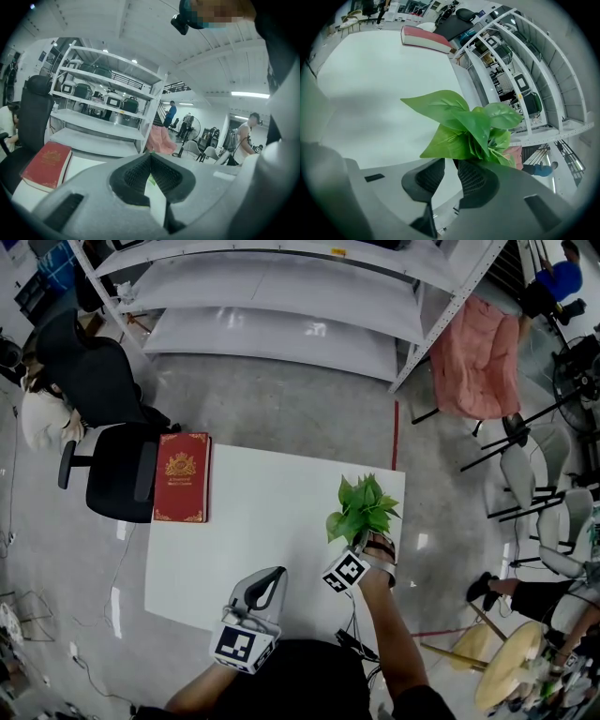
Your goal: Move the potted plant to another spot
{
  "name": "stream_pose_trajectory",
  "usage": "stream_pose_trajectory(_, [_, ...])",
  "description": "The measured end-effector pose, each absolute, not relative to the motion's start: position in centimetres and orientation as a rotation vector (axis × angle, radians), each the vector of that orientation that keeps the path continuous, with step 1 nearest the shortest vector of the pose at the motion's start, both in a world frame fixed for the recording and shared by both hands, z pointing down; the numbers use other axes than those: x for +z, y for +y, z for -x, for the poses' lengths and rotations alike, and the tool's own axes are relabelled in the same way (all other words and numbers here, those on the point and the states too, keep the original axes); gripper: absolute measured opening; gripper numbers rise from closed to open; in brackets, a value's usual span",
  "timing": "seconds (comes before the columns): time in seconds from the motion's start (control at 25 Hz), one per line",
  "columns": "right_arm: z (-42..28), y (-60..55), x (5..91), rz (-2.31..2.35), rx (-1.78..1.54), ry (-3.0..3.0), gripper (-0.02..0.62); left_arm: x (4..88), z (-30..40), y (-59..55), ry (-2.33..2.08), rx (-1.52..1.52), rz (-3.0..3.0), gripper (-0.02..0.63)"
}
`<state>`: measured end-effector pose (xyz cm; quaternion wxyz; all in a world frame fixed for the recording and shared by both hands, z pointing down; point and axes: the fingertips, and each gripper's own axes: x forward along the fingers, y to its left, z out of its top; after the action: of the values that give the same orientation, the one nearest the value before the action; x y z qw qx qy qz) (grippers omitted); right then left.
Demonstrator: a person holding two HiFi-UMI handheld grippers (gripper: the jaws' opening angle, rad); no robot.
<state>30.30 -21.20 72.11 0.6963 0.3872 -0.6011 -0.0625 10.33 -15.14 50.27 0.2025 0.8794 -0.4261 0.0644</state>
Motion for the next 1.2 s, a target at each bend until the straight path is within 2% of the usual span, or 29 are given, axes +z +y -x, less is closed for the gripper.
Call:
stream_pose_trajectory(0.56, [-29.4,-21.5,72.2,-0.789,-0.187,-1.361,0.037,50.2,-9.4,-15.1,-1.222,0.181,-2.435,0.014])
stream_pose_trajectory(1.2, [-28.7,-20.5,71.8,-0.718,-0.185,-1.413,0.021,49.6,-9.0,-13.7,-1.269,0.167,-2.419,0.014])
